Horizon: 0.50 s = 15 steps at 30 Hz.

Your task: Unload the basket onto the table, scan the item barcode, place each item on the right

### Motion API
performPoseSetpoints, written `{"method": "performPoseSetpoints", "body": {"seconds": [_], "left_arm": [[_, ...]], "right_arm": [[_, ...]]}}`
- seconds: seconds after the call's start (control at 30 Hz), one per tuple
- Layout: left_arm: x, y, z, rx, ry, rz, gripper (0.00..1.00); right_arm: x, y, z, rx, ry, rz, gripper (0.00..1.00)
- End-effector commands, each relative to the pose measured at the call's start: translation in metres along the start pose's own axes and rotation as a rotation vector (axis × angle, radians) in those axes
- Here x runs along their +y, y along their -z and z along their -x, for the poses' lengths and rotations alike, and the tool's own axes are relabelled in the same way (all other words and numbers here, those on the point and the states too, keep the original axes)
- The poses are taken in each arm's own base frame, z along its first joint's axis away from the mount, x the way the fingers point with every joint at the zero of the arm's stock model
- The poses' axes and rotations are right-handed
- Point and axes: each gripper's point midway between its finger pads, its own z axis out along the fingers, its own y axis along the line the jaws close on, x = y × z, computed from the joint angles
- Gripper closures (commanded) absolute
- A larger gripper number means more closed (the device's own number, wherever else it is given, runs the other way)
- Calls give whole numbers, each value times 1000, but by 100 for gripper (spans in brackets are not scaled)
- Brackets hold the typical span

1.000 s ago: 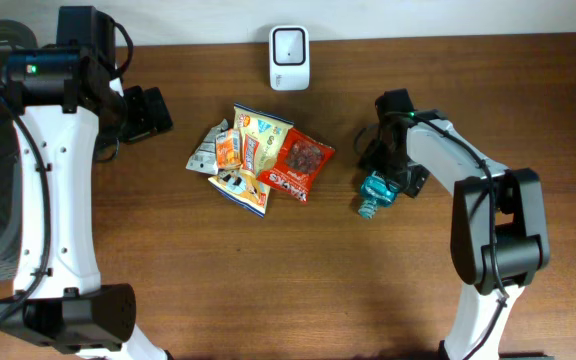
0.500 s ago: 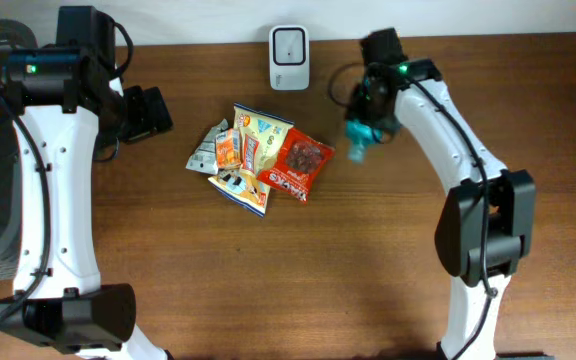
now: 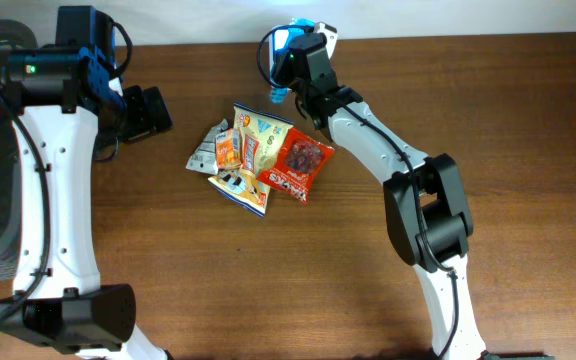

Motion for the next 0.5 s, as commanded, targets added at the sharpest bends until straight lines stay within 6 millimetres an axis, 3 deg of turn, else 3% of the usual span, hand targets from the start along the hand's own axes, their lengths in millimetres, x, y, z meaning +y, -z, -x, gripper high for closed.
{"method": "performPoseSetpoints", "body": {"seconds": [0.0, 0.17, 0.23, 0.3, 0.33, 0.37, 0.4, 0.47], "left_arm": [[0, 3, 0, -5, 13, -8, 1], [0, 3, 0, -5, 13, -8, 1], [0, 3, 0, -5, 13, -8, 1], [0, 3, 0, -5, 13, -8, 1], [0, 3, 0, -5, 13, -8, 1], [0, 3, 0, -5, 13, -8, 1], [0, 3, 0, -5, 13, -8, 1], [0, 3, 0, -5, 13, -8, 1]], "right_arm": [[10, 4, 22, -70, -78, 12, 51], [2, -2, 16, -56, -130, 2, 51], [1, 3, 29, -54, -123, -10, 51], [-7, 18, 68, -60, -99, -55, 53], [-19, 37, 106, -75, -109, -97, 52], [-47, 68, 159, -92, -146, -167, 53], [-73, 89, 187, -90, -174, -220, 52], [-149, 137, 230, -84, -250, -382, 52]]}}
